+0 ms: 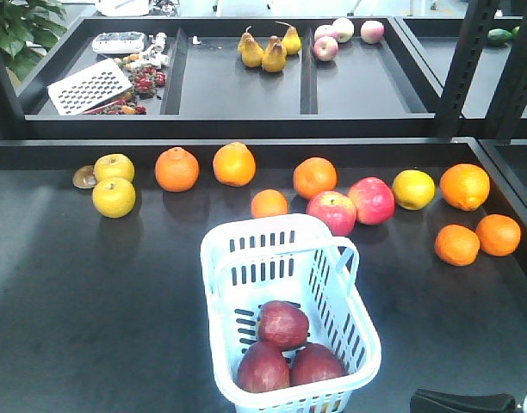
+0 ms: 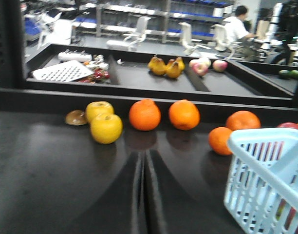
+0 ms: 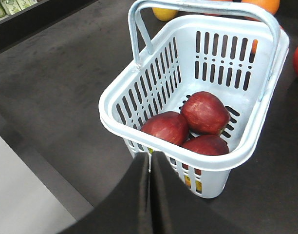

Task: Pick three apples into basket with both arms

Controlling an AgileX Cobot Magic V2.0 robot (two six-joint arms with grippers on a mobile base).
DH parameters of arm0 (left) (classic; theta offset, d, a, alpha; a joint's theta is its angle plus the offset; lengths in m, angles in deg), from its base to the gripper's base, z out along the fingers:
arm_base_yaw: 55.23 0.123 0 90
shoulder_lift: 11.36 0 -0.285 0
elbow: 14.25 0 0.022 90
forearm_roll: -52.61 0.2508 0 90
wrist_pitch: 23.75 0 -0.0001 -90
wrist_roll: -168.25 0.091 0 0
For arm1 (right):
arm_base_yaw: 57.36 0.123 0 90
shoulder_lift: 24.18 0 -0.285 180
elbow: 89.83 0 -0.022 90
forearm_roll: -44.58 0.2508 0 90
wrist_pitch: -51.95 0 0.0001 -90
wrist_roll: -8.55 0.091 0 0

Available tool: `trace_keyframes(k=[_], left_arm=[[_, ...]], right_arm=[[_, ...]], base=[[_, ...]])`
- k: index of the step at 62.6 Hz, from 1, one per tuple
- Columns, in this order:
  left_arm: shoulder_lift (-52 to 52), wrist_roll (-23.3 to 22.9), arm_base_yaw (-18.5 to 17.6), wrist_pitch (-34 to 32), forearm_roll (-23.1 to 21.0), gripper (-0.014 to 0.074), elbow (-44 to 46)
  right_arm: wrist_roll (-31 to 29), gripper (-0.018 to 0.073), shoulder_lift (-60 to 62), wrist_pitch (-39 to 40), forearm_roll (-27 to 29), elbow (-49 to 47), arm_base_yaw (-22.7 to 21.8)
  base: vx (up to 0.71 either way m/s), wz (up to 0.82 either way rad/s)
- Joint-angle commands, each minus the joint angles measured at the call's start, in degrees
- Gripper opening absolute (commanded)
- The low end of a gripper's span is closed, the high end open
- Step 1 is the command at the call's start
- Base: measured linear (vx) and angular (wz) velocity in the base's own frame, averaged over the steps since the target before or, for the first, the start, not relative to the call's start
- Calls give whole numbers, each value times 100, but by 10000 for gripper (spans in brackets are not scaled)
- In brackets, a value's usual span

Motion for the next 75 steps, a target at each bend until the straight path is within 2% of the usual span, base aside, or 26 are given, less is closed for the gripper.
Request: trace_keyframes(k=[1,15,24,34,41,75], left_arm=[[97,-139,238,-312,10,-7,-39],[97,-139,671,-332,10,-7,-39],[97,-134,678,-332,11,-7,-39],[97,-134,671,-303,589,-7,-39],[97,-134,671,-303,698,-7,-39],[97,-134,671,-303,698,-7,-34]], right_arm=[[-28,-5,-16,277,90,-166,-15],[-28,-5,-16,277,90,-166,-15],[-28,-5,-16,277,90,-166,-15],[-28,-5,-16,277,90,-166,-15],[-28,-5,-16,277,90,-166,-15],[-28,-5,-16,277,90,-166,-15]], base=[[0,0],[0,0],[0,0],[0,0],[0,0],[0,0]])
